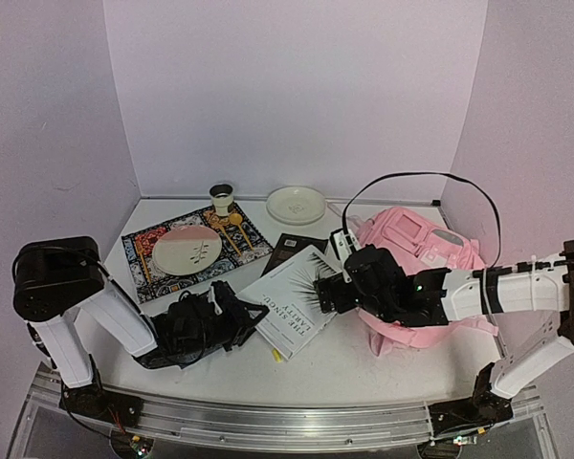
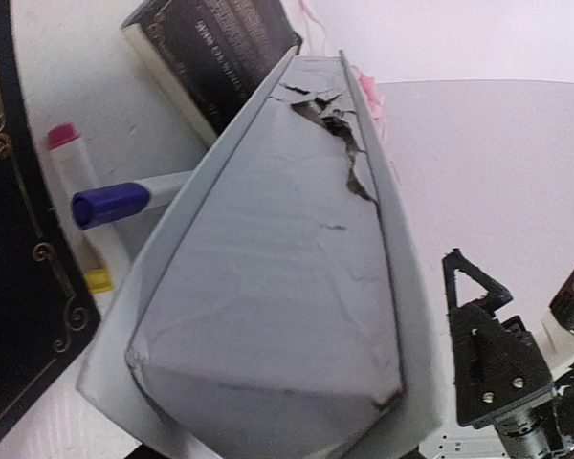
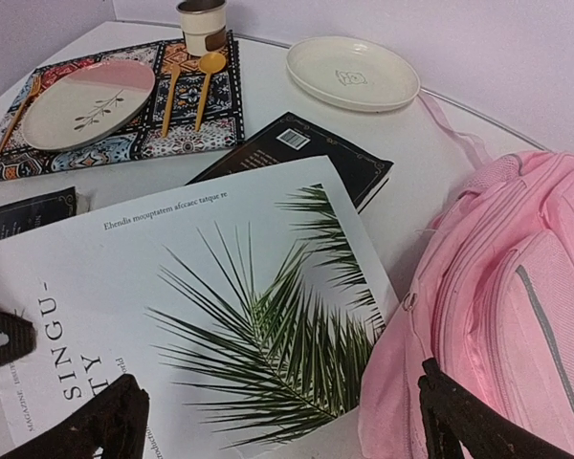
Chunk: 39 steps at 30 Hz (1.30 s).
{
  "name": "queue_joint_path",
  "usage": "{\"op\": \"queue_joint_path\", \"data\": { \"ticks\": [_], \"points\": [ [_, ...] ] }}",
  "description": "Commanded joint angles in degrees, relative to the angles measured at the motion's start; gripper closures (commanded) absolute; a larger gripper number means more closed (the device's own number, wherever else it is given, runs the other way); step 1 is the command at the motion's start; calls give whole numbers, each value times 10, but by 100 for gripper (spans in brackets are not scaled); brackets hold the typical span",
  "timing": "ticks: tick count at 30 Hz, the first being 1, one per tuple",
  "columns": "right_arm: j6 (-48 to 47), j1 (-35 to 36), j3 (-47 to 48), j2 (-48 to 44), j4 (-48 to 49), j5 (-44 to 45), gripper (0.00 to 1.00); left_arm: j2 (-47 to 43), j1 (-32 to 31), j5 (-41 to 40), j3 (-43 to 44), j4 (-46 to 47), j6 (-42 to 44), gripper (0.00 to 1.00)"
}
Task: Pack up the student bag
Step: Grab the book from the book, then grab the largest pocket of the student bag.
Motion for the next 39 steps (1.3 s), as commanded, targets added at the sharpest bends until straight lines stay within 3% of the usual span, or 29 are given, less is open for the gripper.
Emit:
{"op": "queue_joint_path", "data": {
  "ticks": [1,10,22,28,39],
  "points": [
    [-16,2,-1,-29,-21,39,2,-63,0,-35,-13,48,35,61],
    [-12,-75,9,-70,-146,5,2,-150,8,-58,-58,47,63,67],
    [-19,-145,7,-82,-269,-76,3,-271,65,-12,-88,15,79,69],
    [-26,-147,18,-37,-286,-102,14,-300,102,29,-91,-16,81,69],
    [-31,-154,45,20,-309,-96,23,-334,115,47,-87,-65,103,69]
  ]
}}
